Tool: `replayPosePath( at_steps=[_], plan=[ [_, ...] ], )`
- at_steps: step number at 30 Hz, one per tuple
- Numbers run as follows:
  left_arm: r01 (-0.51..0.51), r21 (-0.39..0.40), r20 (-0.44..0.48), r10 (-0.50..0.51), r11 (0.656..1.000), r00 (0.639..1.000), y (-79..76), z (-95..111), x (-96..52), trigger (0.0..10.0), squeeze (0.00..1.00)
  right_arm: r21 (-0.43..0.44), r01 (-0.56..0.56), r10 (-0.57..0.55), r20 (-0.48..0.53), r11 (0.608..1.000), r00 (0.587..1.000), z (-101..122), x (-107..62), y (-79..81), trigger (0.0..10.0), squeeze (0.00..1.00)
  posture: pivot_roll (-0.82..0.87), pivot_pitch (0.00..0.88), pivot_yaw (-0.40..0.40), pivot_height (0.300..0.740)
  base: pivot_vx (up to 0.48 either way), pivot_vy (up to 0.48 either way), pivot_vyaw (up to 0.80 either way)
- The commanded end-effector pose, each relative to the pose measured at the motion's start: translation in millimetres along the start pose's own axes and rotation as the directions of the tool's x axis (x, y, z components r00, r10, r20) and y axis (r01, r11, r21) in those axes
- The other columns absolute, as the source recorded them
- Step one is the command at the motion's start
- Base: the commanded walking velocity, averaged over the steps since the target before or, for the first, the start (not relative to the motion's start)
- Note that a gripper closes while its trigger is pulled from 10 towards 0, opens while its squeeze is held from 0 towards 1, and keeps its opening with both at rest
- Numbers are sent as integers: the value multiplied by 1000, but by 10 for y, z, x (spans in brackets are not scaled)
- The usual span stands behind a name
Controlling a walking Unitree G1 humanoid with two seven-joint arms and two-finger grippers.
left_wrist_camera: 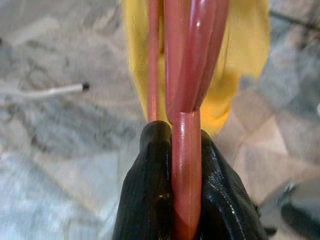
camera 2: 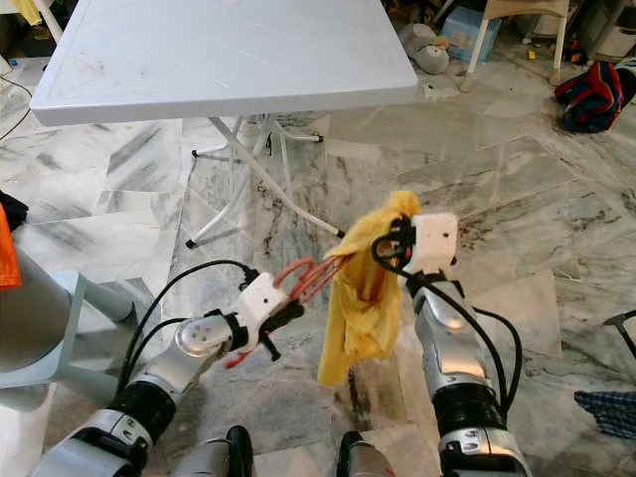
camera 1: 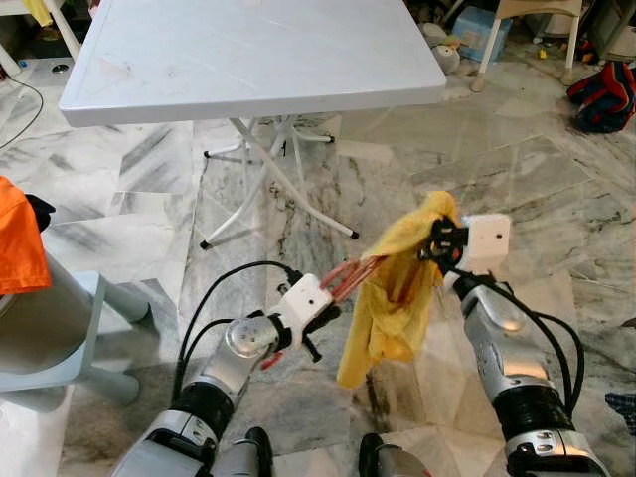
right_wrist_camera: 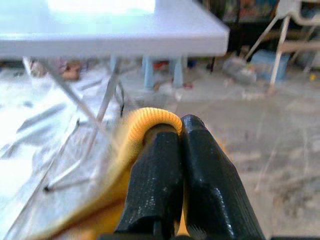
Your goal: Hang hanger
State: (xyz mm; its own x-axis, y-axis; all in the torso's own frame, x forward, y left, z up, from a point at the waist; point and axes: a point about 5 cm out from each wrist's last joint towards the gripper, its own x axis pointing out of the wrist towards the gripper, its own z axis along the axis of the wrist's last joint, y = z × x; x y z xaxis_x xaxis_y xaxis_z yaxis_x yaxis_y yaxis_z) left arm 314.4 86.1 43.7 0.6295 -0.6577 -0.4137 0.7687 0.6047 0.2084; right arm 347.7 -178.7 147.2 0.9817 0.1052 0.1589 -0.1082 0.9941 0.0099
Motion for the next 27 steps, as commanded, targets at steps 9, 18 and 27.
replayPosePath(
  at_steps=[9,18,27],
  plan=[
    [83,29,-69,-81,996,994,-165,-223,-51,0,0,-14,47,-46,106,999,993,403,166,-36,0,0,-17,235,-44,740,0,0,0],
    [172,133,6,-174,976,985,-116,-149,-204,0,0,-94,101,-105,-34,990,994,142,201,-115,0,0,-8,236,-55,740,0,0,0],
    [270,126,107,-284,955,953,-129,-32,-372,0,0,-124,146,-167,-177,981,970,-190,85,-224,0,0,10,245,-65,740,0,0,0]
  ],
)
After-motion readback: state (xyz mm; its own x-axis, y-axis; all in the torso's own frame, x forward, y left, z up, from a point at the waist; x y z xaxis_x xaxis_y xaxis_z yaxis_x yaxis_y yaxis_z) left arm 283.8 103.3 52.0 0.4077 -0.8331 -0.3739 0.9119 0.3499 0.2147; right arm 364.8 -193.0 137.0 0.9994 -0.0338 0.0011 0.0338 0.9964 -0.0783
